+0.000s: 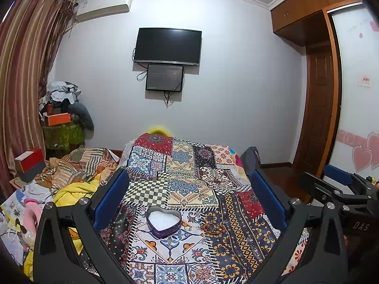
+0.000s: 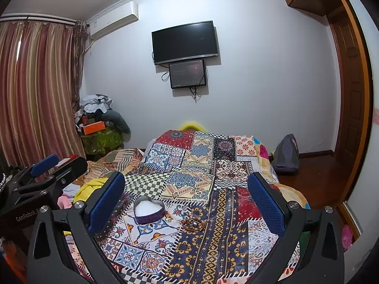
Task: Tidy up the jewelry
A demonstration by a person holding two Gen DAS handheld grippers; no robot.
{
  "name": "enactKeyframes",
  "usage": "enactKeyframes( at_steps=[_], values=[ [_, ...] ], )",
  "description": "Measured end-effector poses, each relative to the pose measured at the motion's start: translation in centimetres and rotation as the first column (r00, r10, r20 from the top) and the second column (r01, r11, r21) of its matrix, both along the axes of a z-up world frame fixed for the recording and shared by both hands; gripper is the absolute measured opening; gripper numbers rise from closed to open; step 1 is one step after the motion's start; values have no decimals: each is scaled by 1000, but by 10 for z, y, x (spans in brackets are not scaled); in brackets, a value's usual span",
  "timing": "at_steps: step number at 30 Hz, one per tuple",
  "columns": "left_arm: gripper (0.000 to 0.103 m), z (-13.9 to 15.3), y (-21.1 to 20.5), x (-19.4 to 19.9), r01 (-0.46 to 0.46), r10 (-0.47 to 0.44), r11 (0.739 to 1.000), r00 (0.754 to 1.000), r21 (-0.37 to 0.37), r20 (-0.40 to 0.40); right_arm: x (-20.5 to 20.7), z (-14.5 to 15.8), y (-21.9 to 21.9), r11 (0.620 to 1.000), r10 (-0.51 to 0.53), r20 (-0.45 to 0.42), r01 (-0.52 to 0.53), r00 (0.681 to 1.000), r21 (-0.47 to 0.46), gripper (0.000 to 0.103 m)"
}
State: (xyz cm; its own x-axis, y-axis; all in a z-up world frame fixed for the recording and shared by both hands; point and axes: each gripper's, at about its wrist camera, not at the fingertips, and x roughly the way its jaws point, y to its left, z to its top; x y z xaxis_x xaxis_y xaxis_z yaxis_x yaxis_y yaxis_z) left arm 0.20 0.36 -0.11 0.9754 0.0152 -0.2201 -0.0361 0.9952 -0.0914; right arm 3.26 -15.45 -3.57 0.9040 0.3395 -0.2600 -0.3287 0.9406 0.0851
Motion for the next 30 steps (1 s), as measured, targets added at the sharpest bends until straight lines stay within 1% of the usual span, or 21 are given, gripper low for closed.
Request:
enactKeyframes(
  at_steps=[9, 10, 19, 23, 30],
  values=[
    [103, 3, -2, -3, 1, -1, 1000, 1000, 7, -1, 1, 0, -1, 1000, -1, -2, 1, 1000, -1, 103],
    [103, 2, -1, -2, 2, -2, 1000, 1000, 6, -1, 0, -5, 1, 1000, 1, -1, -1, 1000, 0, 103],
    [103, 0, -1, 0, 1, -1, 1000, 1000, 4, -2, 3, -11, 2, 1000, -1, -7, 1, 1000, -2, 103],
    [103, -1, -1, 1, 3, -3, 1000, 1000, 1, -4, 4, -10, 1, 1000, -1, -11, 1, 1000, -2, 103],
    [103, -3, 2, 7, 3, -3, 1000, 1000, 1, -15, 14, -19, 0, 1000, -6, -33, 5, 999, -12, 103]
  ],
)
